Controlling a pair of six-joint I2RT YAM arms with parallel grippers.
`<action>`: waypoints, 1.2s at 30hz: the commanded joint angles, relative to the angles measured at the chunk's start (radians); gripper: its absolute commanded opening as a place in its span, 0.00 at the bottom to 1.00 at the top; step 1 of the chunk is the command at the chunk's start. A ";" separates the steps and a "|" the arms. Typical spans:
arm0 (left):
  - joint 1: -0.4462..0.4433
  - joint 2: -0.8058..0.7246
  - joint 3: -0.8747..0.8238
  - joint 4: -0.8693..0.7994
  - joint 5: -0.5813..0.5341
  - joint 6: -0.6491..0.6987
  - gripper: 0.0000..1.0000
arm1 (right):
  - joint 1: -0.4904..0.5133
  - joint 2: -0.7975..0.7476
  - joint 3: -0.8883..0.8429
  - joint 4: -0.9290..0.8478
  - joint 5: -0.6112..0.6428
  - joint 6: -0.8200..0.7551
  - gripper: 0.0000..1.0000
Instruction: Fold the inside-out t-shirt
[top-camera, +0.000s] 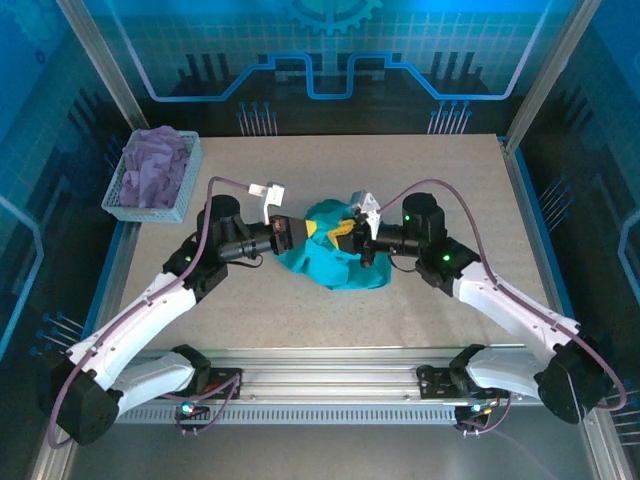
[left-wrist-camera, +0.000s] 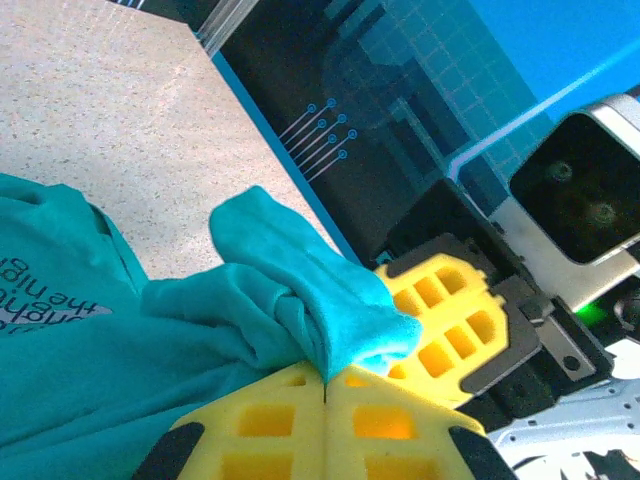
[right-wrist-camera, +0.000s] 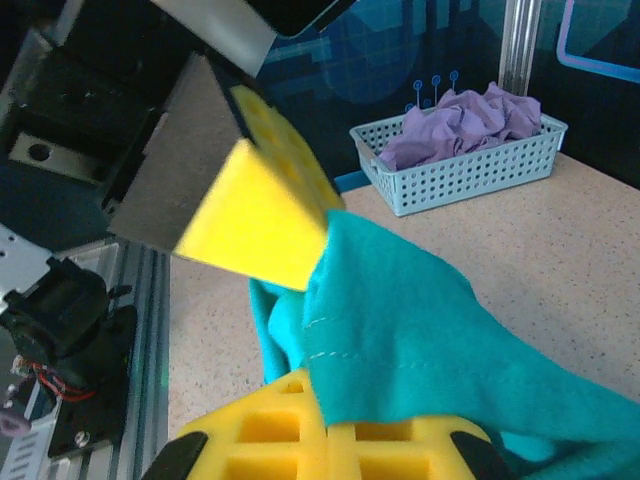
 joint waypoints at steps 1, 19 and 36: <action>0.005 -0.017 -0.001 -0.044 -0.073 0.061 0.00 | -0.010 -0.027 0.050 -0.084 -0.034 -0.025 0.00; -0.005 -0.082 -0.096 -0.061 -0.102 0.206 0.50 | -0.009 0.136 0.425 -0.595 0.004 0.071 0.00; -0.063 0.052 -0.016 -0.002 -0.142 0.254 0.00 | -0.080 0.181 0.484 -0.692 -0.200 0.083 0.08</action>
